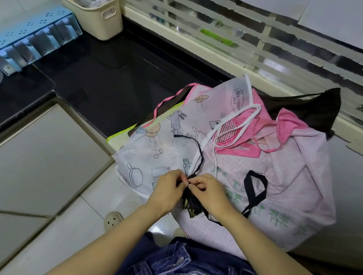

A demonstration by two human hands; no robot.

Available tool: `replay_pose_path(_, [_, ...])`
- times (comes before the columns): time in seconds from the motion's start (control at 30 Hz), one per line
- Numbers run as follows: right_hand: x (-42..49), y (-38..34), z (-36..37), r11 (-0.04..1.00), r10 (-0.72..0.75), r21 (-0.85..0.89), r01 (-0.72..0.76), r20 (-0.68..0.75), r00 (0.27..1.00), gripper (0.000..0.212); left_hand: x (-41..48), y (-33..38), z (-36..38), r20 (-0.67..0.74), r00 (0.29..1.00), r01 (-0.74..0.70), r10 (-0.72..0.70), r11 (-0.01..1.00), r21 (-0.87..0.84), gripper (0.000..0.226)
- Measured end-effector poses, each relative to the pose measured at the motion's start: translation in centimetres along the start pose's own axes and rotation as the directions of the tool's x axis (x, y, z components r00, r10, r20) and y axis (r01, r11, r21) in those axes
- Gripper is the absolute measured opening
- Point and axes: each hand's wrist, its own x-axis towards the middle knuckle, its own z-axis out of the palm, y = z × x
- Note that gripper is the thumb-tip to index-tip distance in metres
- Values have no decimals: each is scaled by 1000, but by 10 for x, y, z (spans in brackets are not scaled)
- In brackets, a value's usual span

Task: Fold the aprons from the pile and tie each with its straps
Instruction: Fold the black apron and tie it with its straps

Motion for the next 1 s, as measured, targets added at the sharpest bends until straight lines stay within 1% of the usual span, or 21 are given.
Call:
replay_pose_path(0.07, [0, -1, 0, 999, -37, -33, 37, -15, 999, 18, -1, -1, 1, -20, 1000, -15, 15, 1000, -5, 12])
replay_pose_path(0.13, [-1, -2, 2, 1000, -28, 3, 28, -38, 999, 18, -1, -2, 3, -40, 999, -26, 26, 1000, -11, 10])
replay_pose_path(0.27, [-3, -4, 2, 971, 47, 235, -40, -25, 999, 16, 0, -3, 7, -60, 998, -15, 12, 999, -44, 10])
replay_pose_path(0.33, [-2, -4, 1, 951, 98, 295, -93, -2, 995, 18, 0, -3, 8, -70, 998, -6, 2, 998, -70, 11])
replay_pose_path(0.47, [2, -4, 1, 913, 243, 318, -256, 80, 967, 15, 2, 2, 7, -48, 999, -27, 22, 994, -108, 11])
replay_pose_path(0.53, [5, -6, 1, 869, 297, 384, -312, 99, 950, 15, 4, 3, 7, -30, 999, -29, 25, 991, -128, 9])
replay_pose_path(0.63, [6, -10, -4, 822, 308, 453, -345, 156, 939, 20, 4, 3, 5, -8, 999, -37, 36, 990, -136, 13])
replay_pose_path(0.67, [6, -11, -6, 822, 295, 449, -351, 191, 936, 18, 3, 3, 5, -1, 999, -35, 35, 988, -149, 14])
replay_pose_path(0.73, [3, -13, -8, 855, 267, 389, -343, 236, 934, 11, 2, 5, 4, 5, 1000, -10, 11, 984, -181, 17])
replay_pose_path(0.77, [3, -13, -8, 875, 251, 360, -324, 236, 939, 14, 2, 5, 3, 10, 1000, 8, -6, 982, -191, 19])
replay_pose_path(0.8, [2, -13, -7, 892, 234, 338, -300, 223, 946, 17, 2, 5, 2, 16, 1000, 24, -21, 979, -202, 21])
replay_pose_path(0.87, [2, -12, -5, 931, 199, 271, -244, 182, 963, 16, 3, 5, 1, 32, 998, 55, -50, 978, -200, 21])
replay_pose_path(0.93, [2, -12, -3, 965, 163, 182, -191, 156, 974, 12, 4, 4, -1, 42, 996, 80, -73, 981, -175, 16])
replay_pose_path(1.0, [1, -12, -4, 982, 139, 108, -155, 148, 979, 9, 5, 2, 0, 49, 995, 95, -87, 977, -189, 11])
